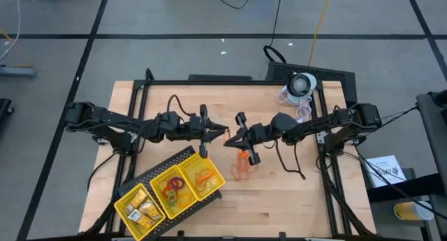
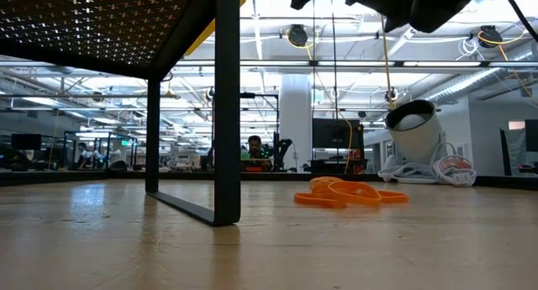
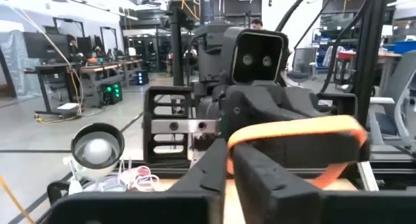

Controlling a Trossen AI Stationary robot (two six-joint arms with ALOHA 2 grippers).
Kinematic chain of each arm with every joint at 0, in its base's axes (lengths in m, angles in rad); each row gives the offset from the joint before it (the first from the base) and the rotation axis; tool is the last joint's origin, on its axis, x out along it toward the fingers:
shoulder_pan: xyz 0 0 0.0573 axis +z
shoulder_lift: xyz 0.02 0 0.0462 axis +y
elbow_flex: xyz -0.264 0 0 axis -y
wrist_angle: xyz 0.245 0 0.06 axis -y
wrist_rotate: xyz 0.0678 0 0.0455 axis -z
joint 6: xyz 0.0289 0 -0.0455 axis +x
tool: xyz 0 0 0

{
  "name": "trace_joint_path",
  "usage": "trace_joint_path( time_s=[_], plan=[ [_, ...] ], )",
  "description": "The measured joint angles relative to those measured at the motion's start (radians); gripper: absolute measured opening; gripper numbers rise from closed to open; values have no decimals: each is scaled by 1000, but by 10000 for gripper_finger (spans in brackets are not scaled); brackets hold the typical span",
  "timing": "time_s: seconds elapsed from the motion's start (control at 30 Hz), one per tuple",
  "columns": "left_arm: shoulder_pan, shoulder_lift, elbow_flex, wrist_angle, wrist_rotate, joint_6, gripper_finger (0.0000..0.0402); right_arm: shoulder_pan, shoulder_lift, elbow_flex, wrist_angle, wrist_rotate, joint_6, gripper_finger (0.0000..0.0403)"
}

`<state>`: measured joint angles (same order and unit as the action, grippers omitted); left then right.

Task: Pick & Place Office Desk Supplies
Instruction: Put the orange rubber band into the right yellow bin on the shelf

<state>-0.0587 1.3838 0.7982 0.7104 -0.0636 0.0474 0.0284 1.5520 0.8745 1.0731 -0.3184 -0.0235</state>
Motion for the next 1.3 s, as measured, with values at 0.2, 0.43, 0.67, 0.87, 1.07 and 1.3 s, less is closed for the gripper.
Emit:
trace_joint_path(
  time_s=[0.2,0.43,0.67,0.87,1.07,1.3],
  plan=[
    [13,0,0,-1,10,-27,10,0,0,0,-43,1,11,6],
    [11,-35,0,-24,41,-29,6,0,-20,-2,-119,-38,7,77],
    [2,-127,0,-148,45,-26,4,0,-85,-2,-258,-50,6,200],
    [-51,-227,0,-308,50,-21,3,-5,-193,-2,-482,6,18,244],
    [-129,-318,0,-404,66,-4,2,-5,-291,-2,-643,30,12,244],
    [-225,-351,0,-502,133,-20,2,-5,-334,-2,-694,29,11,240]
  ],
)
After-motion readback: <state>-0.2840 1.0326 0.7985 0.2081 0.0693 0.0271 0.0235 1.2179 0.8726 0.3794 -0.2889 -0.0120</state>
